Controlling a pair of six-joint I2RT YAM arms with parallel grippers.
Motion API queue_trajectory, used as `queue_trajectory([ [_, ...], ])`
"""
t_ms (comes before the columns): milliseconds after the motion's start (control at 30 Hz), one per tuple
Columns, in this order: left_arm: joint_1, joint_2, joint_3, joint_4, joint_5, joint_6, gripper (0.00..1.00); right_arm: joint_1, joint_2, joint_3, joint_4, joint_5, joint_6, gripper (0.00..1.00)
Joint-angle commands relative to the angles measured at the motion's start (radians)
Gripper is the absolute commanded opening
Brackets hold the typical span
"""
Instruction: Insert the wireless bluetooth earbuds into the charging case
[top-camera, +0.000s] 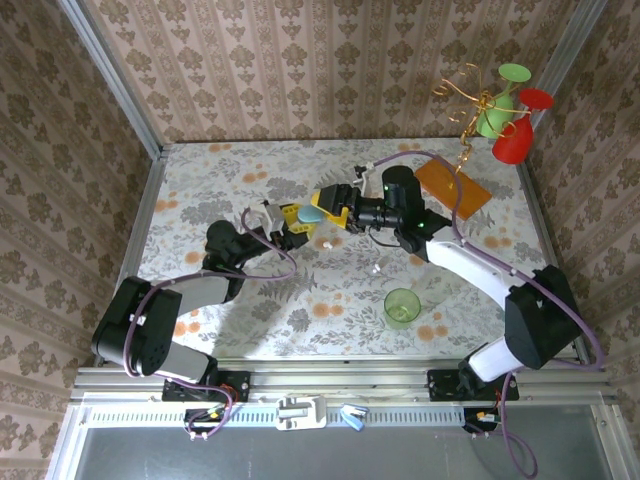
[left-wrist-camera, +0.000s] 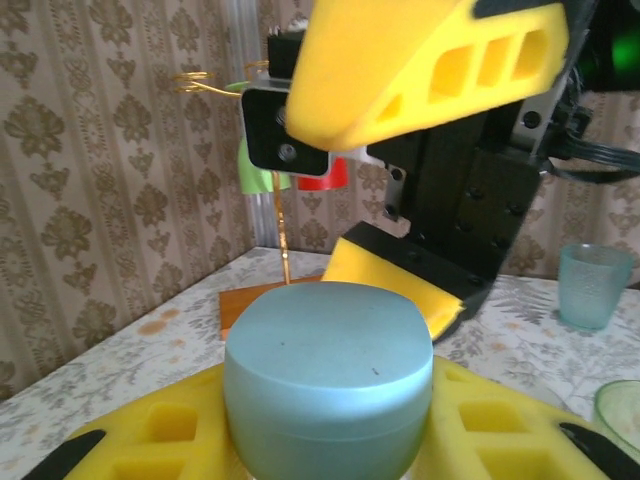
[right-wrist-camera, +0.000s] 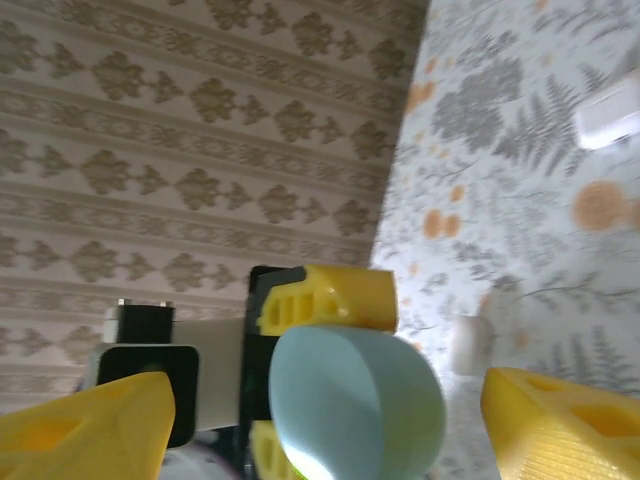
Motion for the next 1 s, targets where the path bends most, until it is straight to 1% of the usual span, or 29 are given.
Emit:
queue_trajectory([
  [0, -0.005, 0.010, 0.041, 0.055, -0.056, 0.038, 0.25, 0.002, 0.050, -0.046, 0.332, -0.095, 0.244, 0.76],
  [33, -0.005, 0.013, 0.044, 0.055, -0.058, 0.038, 0.25, 0.002, 0.059, -0.058, 0.371, -0.092, 0.274, 0.73],
  [67, -0.005, 0.014, 0.046, 0.055, -0.059, 0.040, 0.25, 0.001, 0.067, -0.066, 0.389, -0.088, 0.289, 0.68],
  [100, -0.005, 0.014, 0.046, 0.054, -0.059, 0.042, 0.25, 0.000, 0.072, -0.070, 0.395, -0.085, 0.296, 0.63],
  [167, -0.006, 0.013, 0.044, 0.053, -0.059, 0.044, 0.25, -0.001, 0.073, -0.076, 0.396, -0.083, 0.299, 0.56],
  [300, -0.006, 0.012, 0.038, 0.053, -0.057, 0.043, 0.25, -0.003, 0.076, -0.079, 0.400, -0.080, 0.309, 0.34],
  [333, -0.006, 0.013, 0.039, 0.053, -0.057, 0.043, 0.25, -0.004, 0.078, -0.080, 0.402, -0.079, 0.311, 0.30],
  [433, -0.005, 0.013, 0.037, 0.052, -0.061, 0.044, 0.26, -0.007, 0.080, -0.079, 0.407, -0.078, 0.315, 0.24],
  [467, -0.005, 0.012, 0.036, 0.054, -0.062, 0.043, 0.29, -0.010, 0.078, -0.082, 0.406, -0.070, 0.311, 0.24],
  [500, -0.006, 0.011, 0.034, 0.053, -0.062, 0.040, 0.34, -0.014, 0.073, -0.089, 0.400, -0.056, 0.304, 0.22],
  [533, -0.004, 0.011, 0.031, 0.052, -0.068, 0.040, 0.41, -0.019, 0.068, -0.094, 0.395, -0.040, 0.297, 0.20],
  [567, -0.004, 0.008, 0.025, 0.052, -0.070, 0.043, 0.52, -0.025, 0.064, -0.096, 0.379, -0.026, 0.282, 0.19],
  [700, 0.004, -0.003, -0.009, 0.045, -0.090, 0.049, 0.88, -0.054, 0.068, -0.106, 0.330, 0.025, 0.224, 0.18],
  [767, 0.009, -0.012, -0.032, 0.039, -0.109, 0.050, 0.98, -0.071, 0.079, -0.103, 0.274, 0.058, 0.167, 0.18],
  [867, 0.017, -0.032, -0.065, -0.013, -0.133, 0.077, 1.00, -0.099, 0.113, -0.080, 0.119, 0.143, 0.040, 0.18],
  [967, 0.016, -0.070, -0.074, -0.147, -0.208, 0.126, 1.00, -0.117, 0.177, -0.027, -0.015, 0.227, -0.059, 0.18],
])
